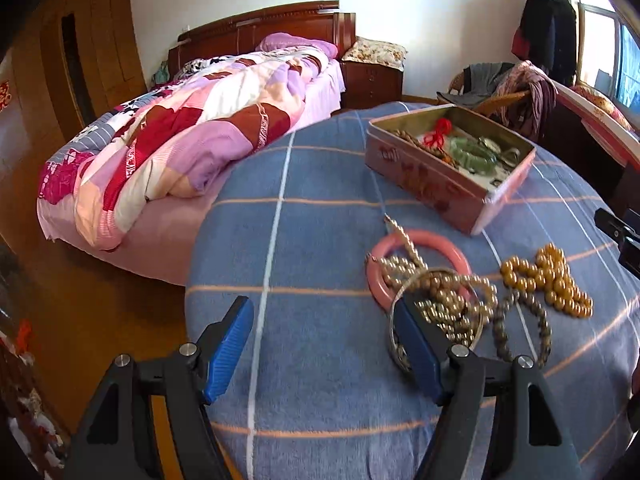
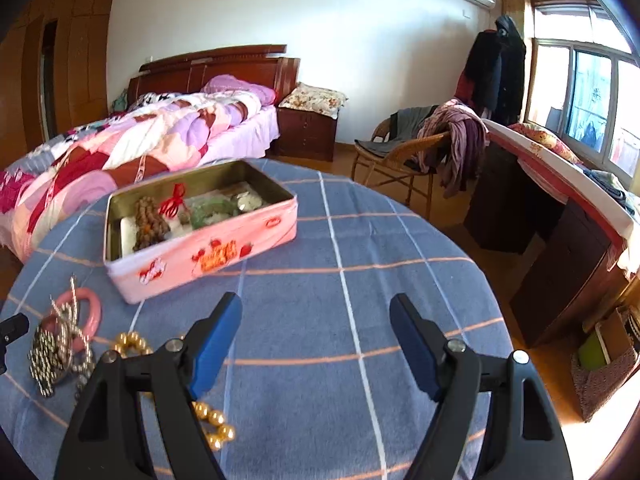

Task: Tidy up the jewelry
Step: 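Grasp the silver bangle with chains with the left gripper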

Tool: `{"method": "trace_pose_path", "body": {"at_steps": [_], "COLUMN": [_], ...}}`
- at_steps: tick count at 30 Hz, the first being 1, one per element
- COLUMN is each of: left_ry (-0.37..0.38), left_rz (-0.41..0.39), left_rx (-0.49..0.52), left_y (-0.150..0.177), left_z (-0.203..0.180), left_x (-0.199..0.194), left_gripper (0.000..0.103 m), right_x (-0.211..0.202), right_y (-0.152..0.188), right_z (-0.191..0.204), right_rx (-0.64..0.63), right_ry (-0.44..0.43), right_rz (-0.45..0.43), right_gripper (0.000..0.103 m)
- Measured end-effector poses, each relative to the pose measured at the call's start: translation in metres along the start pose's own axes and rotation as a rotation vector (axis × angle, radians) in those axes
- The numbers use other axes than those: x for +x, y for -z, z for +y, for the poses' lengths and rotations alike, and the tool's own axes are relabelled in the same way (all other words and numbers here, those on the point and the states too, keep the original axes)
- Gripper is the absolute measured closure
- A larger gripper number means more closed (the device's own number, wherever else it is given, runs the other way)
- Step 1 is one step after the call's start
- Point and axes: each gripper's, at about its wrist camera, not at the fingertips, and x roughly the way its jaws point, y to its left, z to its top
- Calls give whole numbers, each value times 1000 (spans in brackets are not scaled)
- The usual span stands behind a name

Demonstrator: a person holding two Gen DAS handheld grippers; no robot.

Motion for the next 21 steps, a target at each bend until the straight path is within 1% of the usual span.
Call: {"method": "trace_pose_path", "body": {"at_steps": [4,6,8,9,10,11,12,13,15,18,21], "left_ry": [25,25,37,40,59,85,131,146,129,188,221], "left_rz": [-1,27,39,47,48,55,65,68,57,31,-14], "left_rx": [31,61,68,70,63,53,39,36,62,52,32], "left_y": [1,1,0,0,-1,-2,-3,-4,-4,-2,-4], "left_z": [-8,-15,-18,-19,-19,-18,-18,-19,-25,-28,-26], "left_x": [4,12,15,17,18,18,19,19,17,6,-10], "left_gripper": [32,45,49,57,62,77,95,95,99,100,100], "right_x": [-5,-5,-6,-7,-8,-8,-9,-9,-8,-9,-9], "right_y": [1,3,6,6,6,7,6,6,7,7,8], "right_z": [2,3,5,5,5,5,5,4,3,0,-3], "right_rx": [-1,-4,-3,-3,-2,-1,1,3,11,24,41], "right_ry": [-3,-13,-24,-26,-28,-28,-28,-28,-31,-38,-42], "right_rz": [-21,-14,-9,-10,-13,-16,-17,-17,-14,-16,-15], "right_gripper": [24,24,24,24,24,24,24,24,24,24,24]}}
